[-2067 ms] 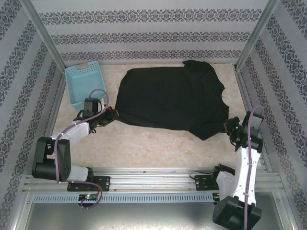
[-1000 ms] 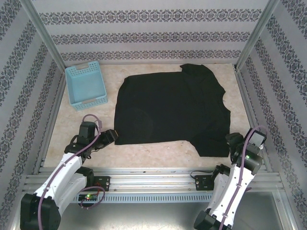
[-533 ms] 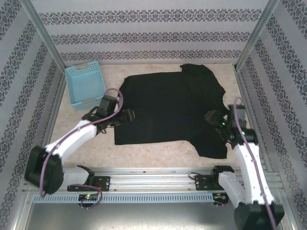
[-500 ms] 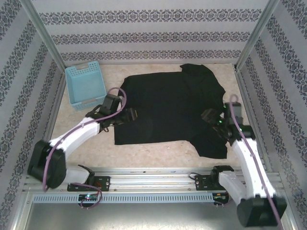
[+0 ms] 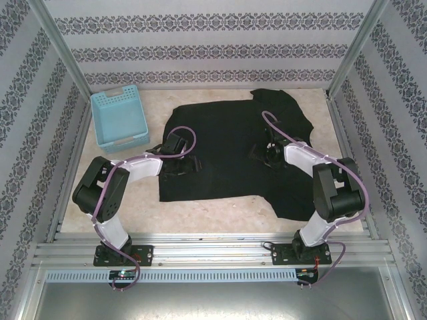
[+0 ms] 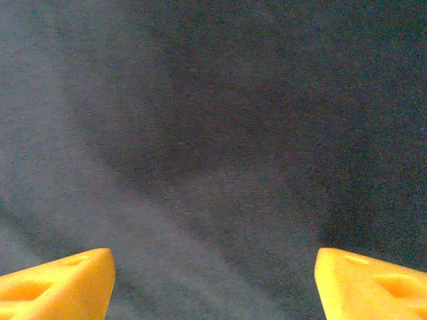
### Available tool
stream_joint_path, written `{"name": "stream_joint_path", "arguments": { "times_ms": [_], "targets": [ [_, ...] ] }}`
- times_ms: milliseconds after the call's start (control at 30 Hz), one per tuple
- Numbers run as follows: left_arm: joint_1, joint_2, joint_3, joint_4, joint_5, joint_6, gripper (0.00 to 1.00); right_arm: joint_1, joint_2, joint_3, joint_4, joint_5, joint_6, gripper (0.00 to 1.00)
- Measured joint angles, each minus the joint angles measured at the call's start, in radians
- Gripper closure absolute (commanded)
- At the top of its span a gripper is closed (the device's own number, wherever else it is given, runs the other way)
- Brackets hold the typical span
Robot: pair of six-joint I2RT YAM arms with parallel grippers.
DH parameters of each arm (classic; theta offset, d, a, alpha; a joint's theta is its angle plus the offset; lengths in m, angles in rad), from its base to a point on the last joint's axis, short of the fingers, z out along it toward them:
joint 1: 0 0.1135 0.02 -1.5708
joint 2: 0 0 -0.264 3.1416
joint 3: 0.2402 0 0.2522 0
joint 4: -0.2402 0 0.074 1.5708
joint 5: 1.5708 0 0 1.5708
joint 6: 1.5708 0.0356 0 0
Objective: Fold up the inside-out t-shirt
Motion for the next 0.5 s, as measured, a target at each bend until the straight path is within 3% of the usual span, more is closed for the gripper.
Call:
{"name": "stream_joint_path", "arguments": {
  "times_ms": [100, 300, 400, 500],
  "targets": [
    [-0.024, -0.041, -0.068, 0.055, -0.011, -0.005, 0.37, -0.031, -0.015, -0.069, 0.022, 0.014, 0.039, 0.16],
    [-0.124, -0.132, -0.152, 0.057, -0.019, -0.019, 0.35, -0.135, -0.231, -0.248, 0.020, 0.056, 0.130, 0.16],
    [-0.147, -0.166, -0.129, -0.011, -0.031, -0.006, 0.31, -0.183, -0.329, -0.282, -0.034, 0.096, 0.142, 0.17],
    [-0.134, -0.166, 0.012, -0.120, -0.093, 0.044, 0.30, -0.181, -0.395, -0.248, -0.064, 0.128, 0.129, 0.17]
  ]
}}
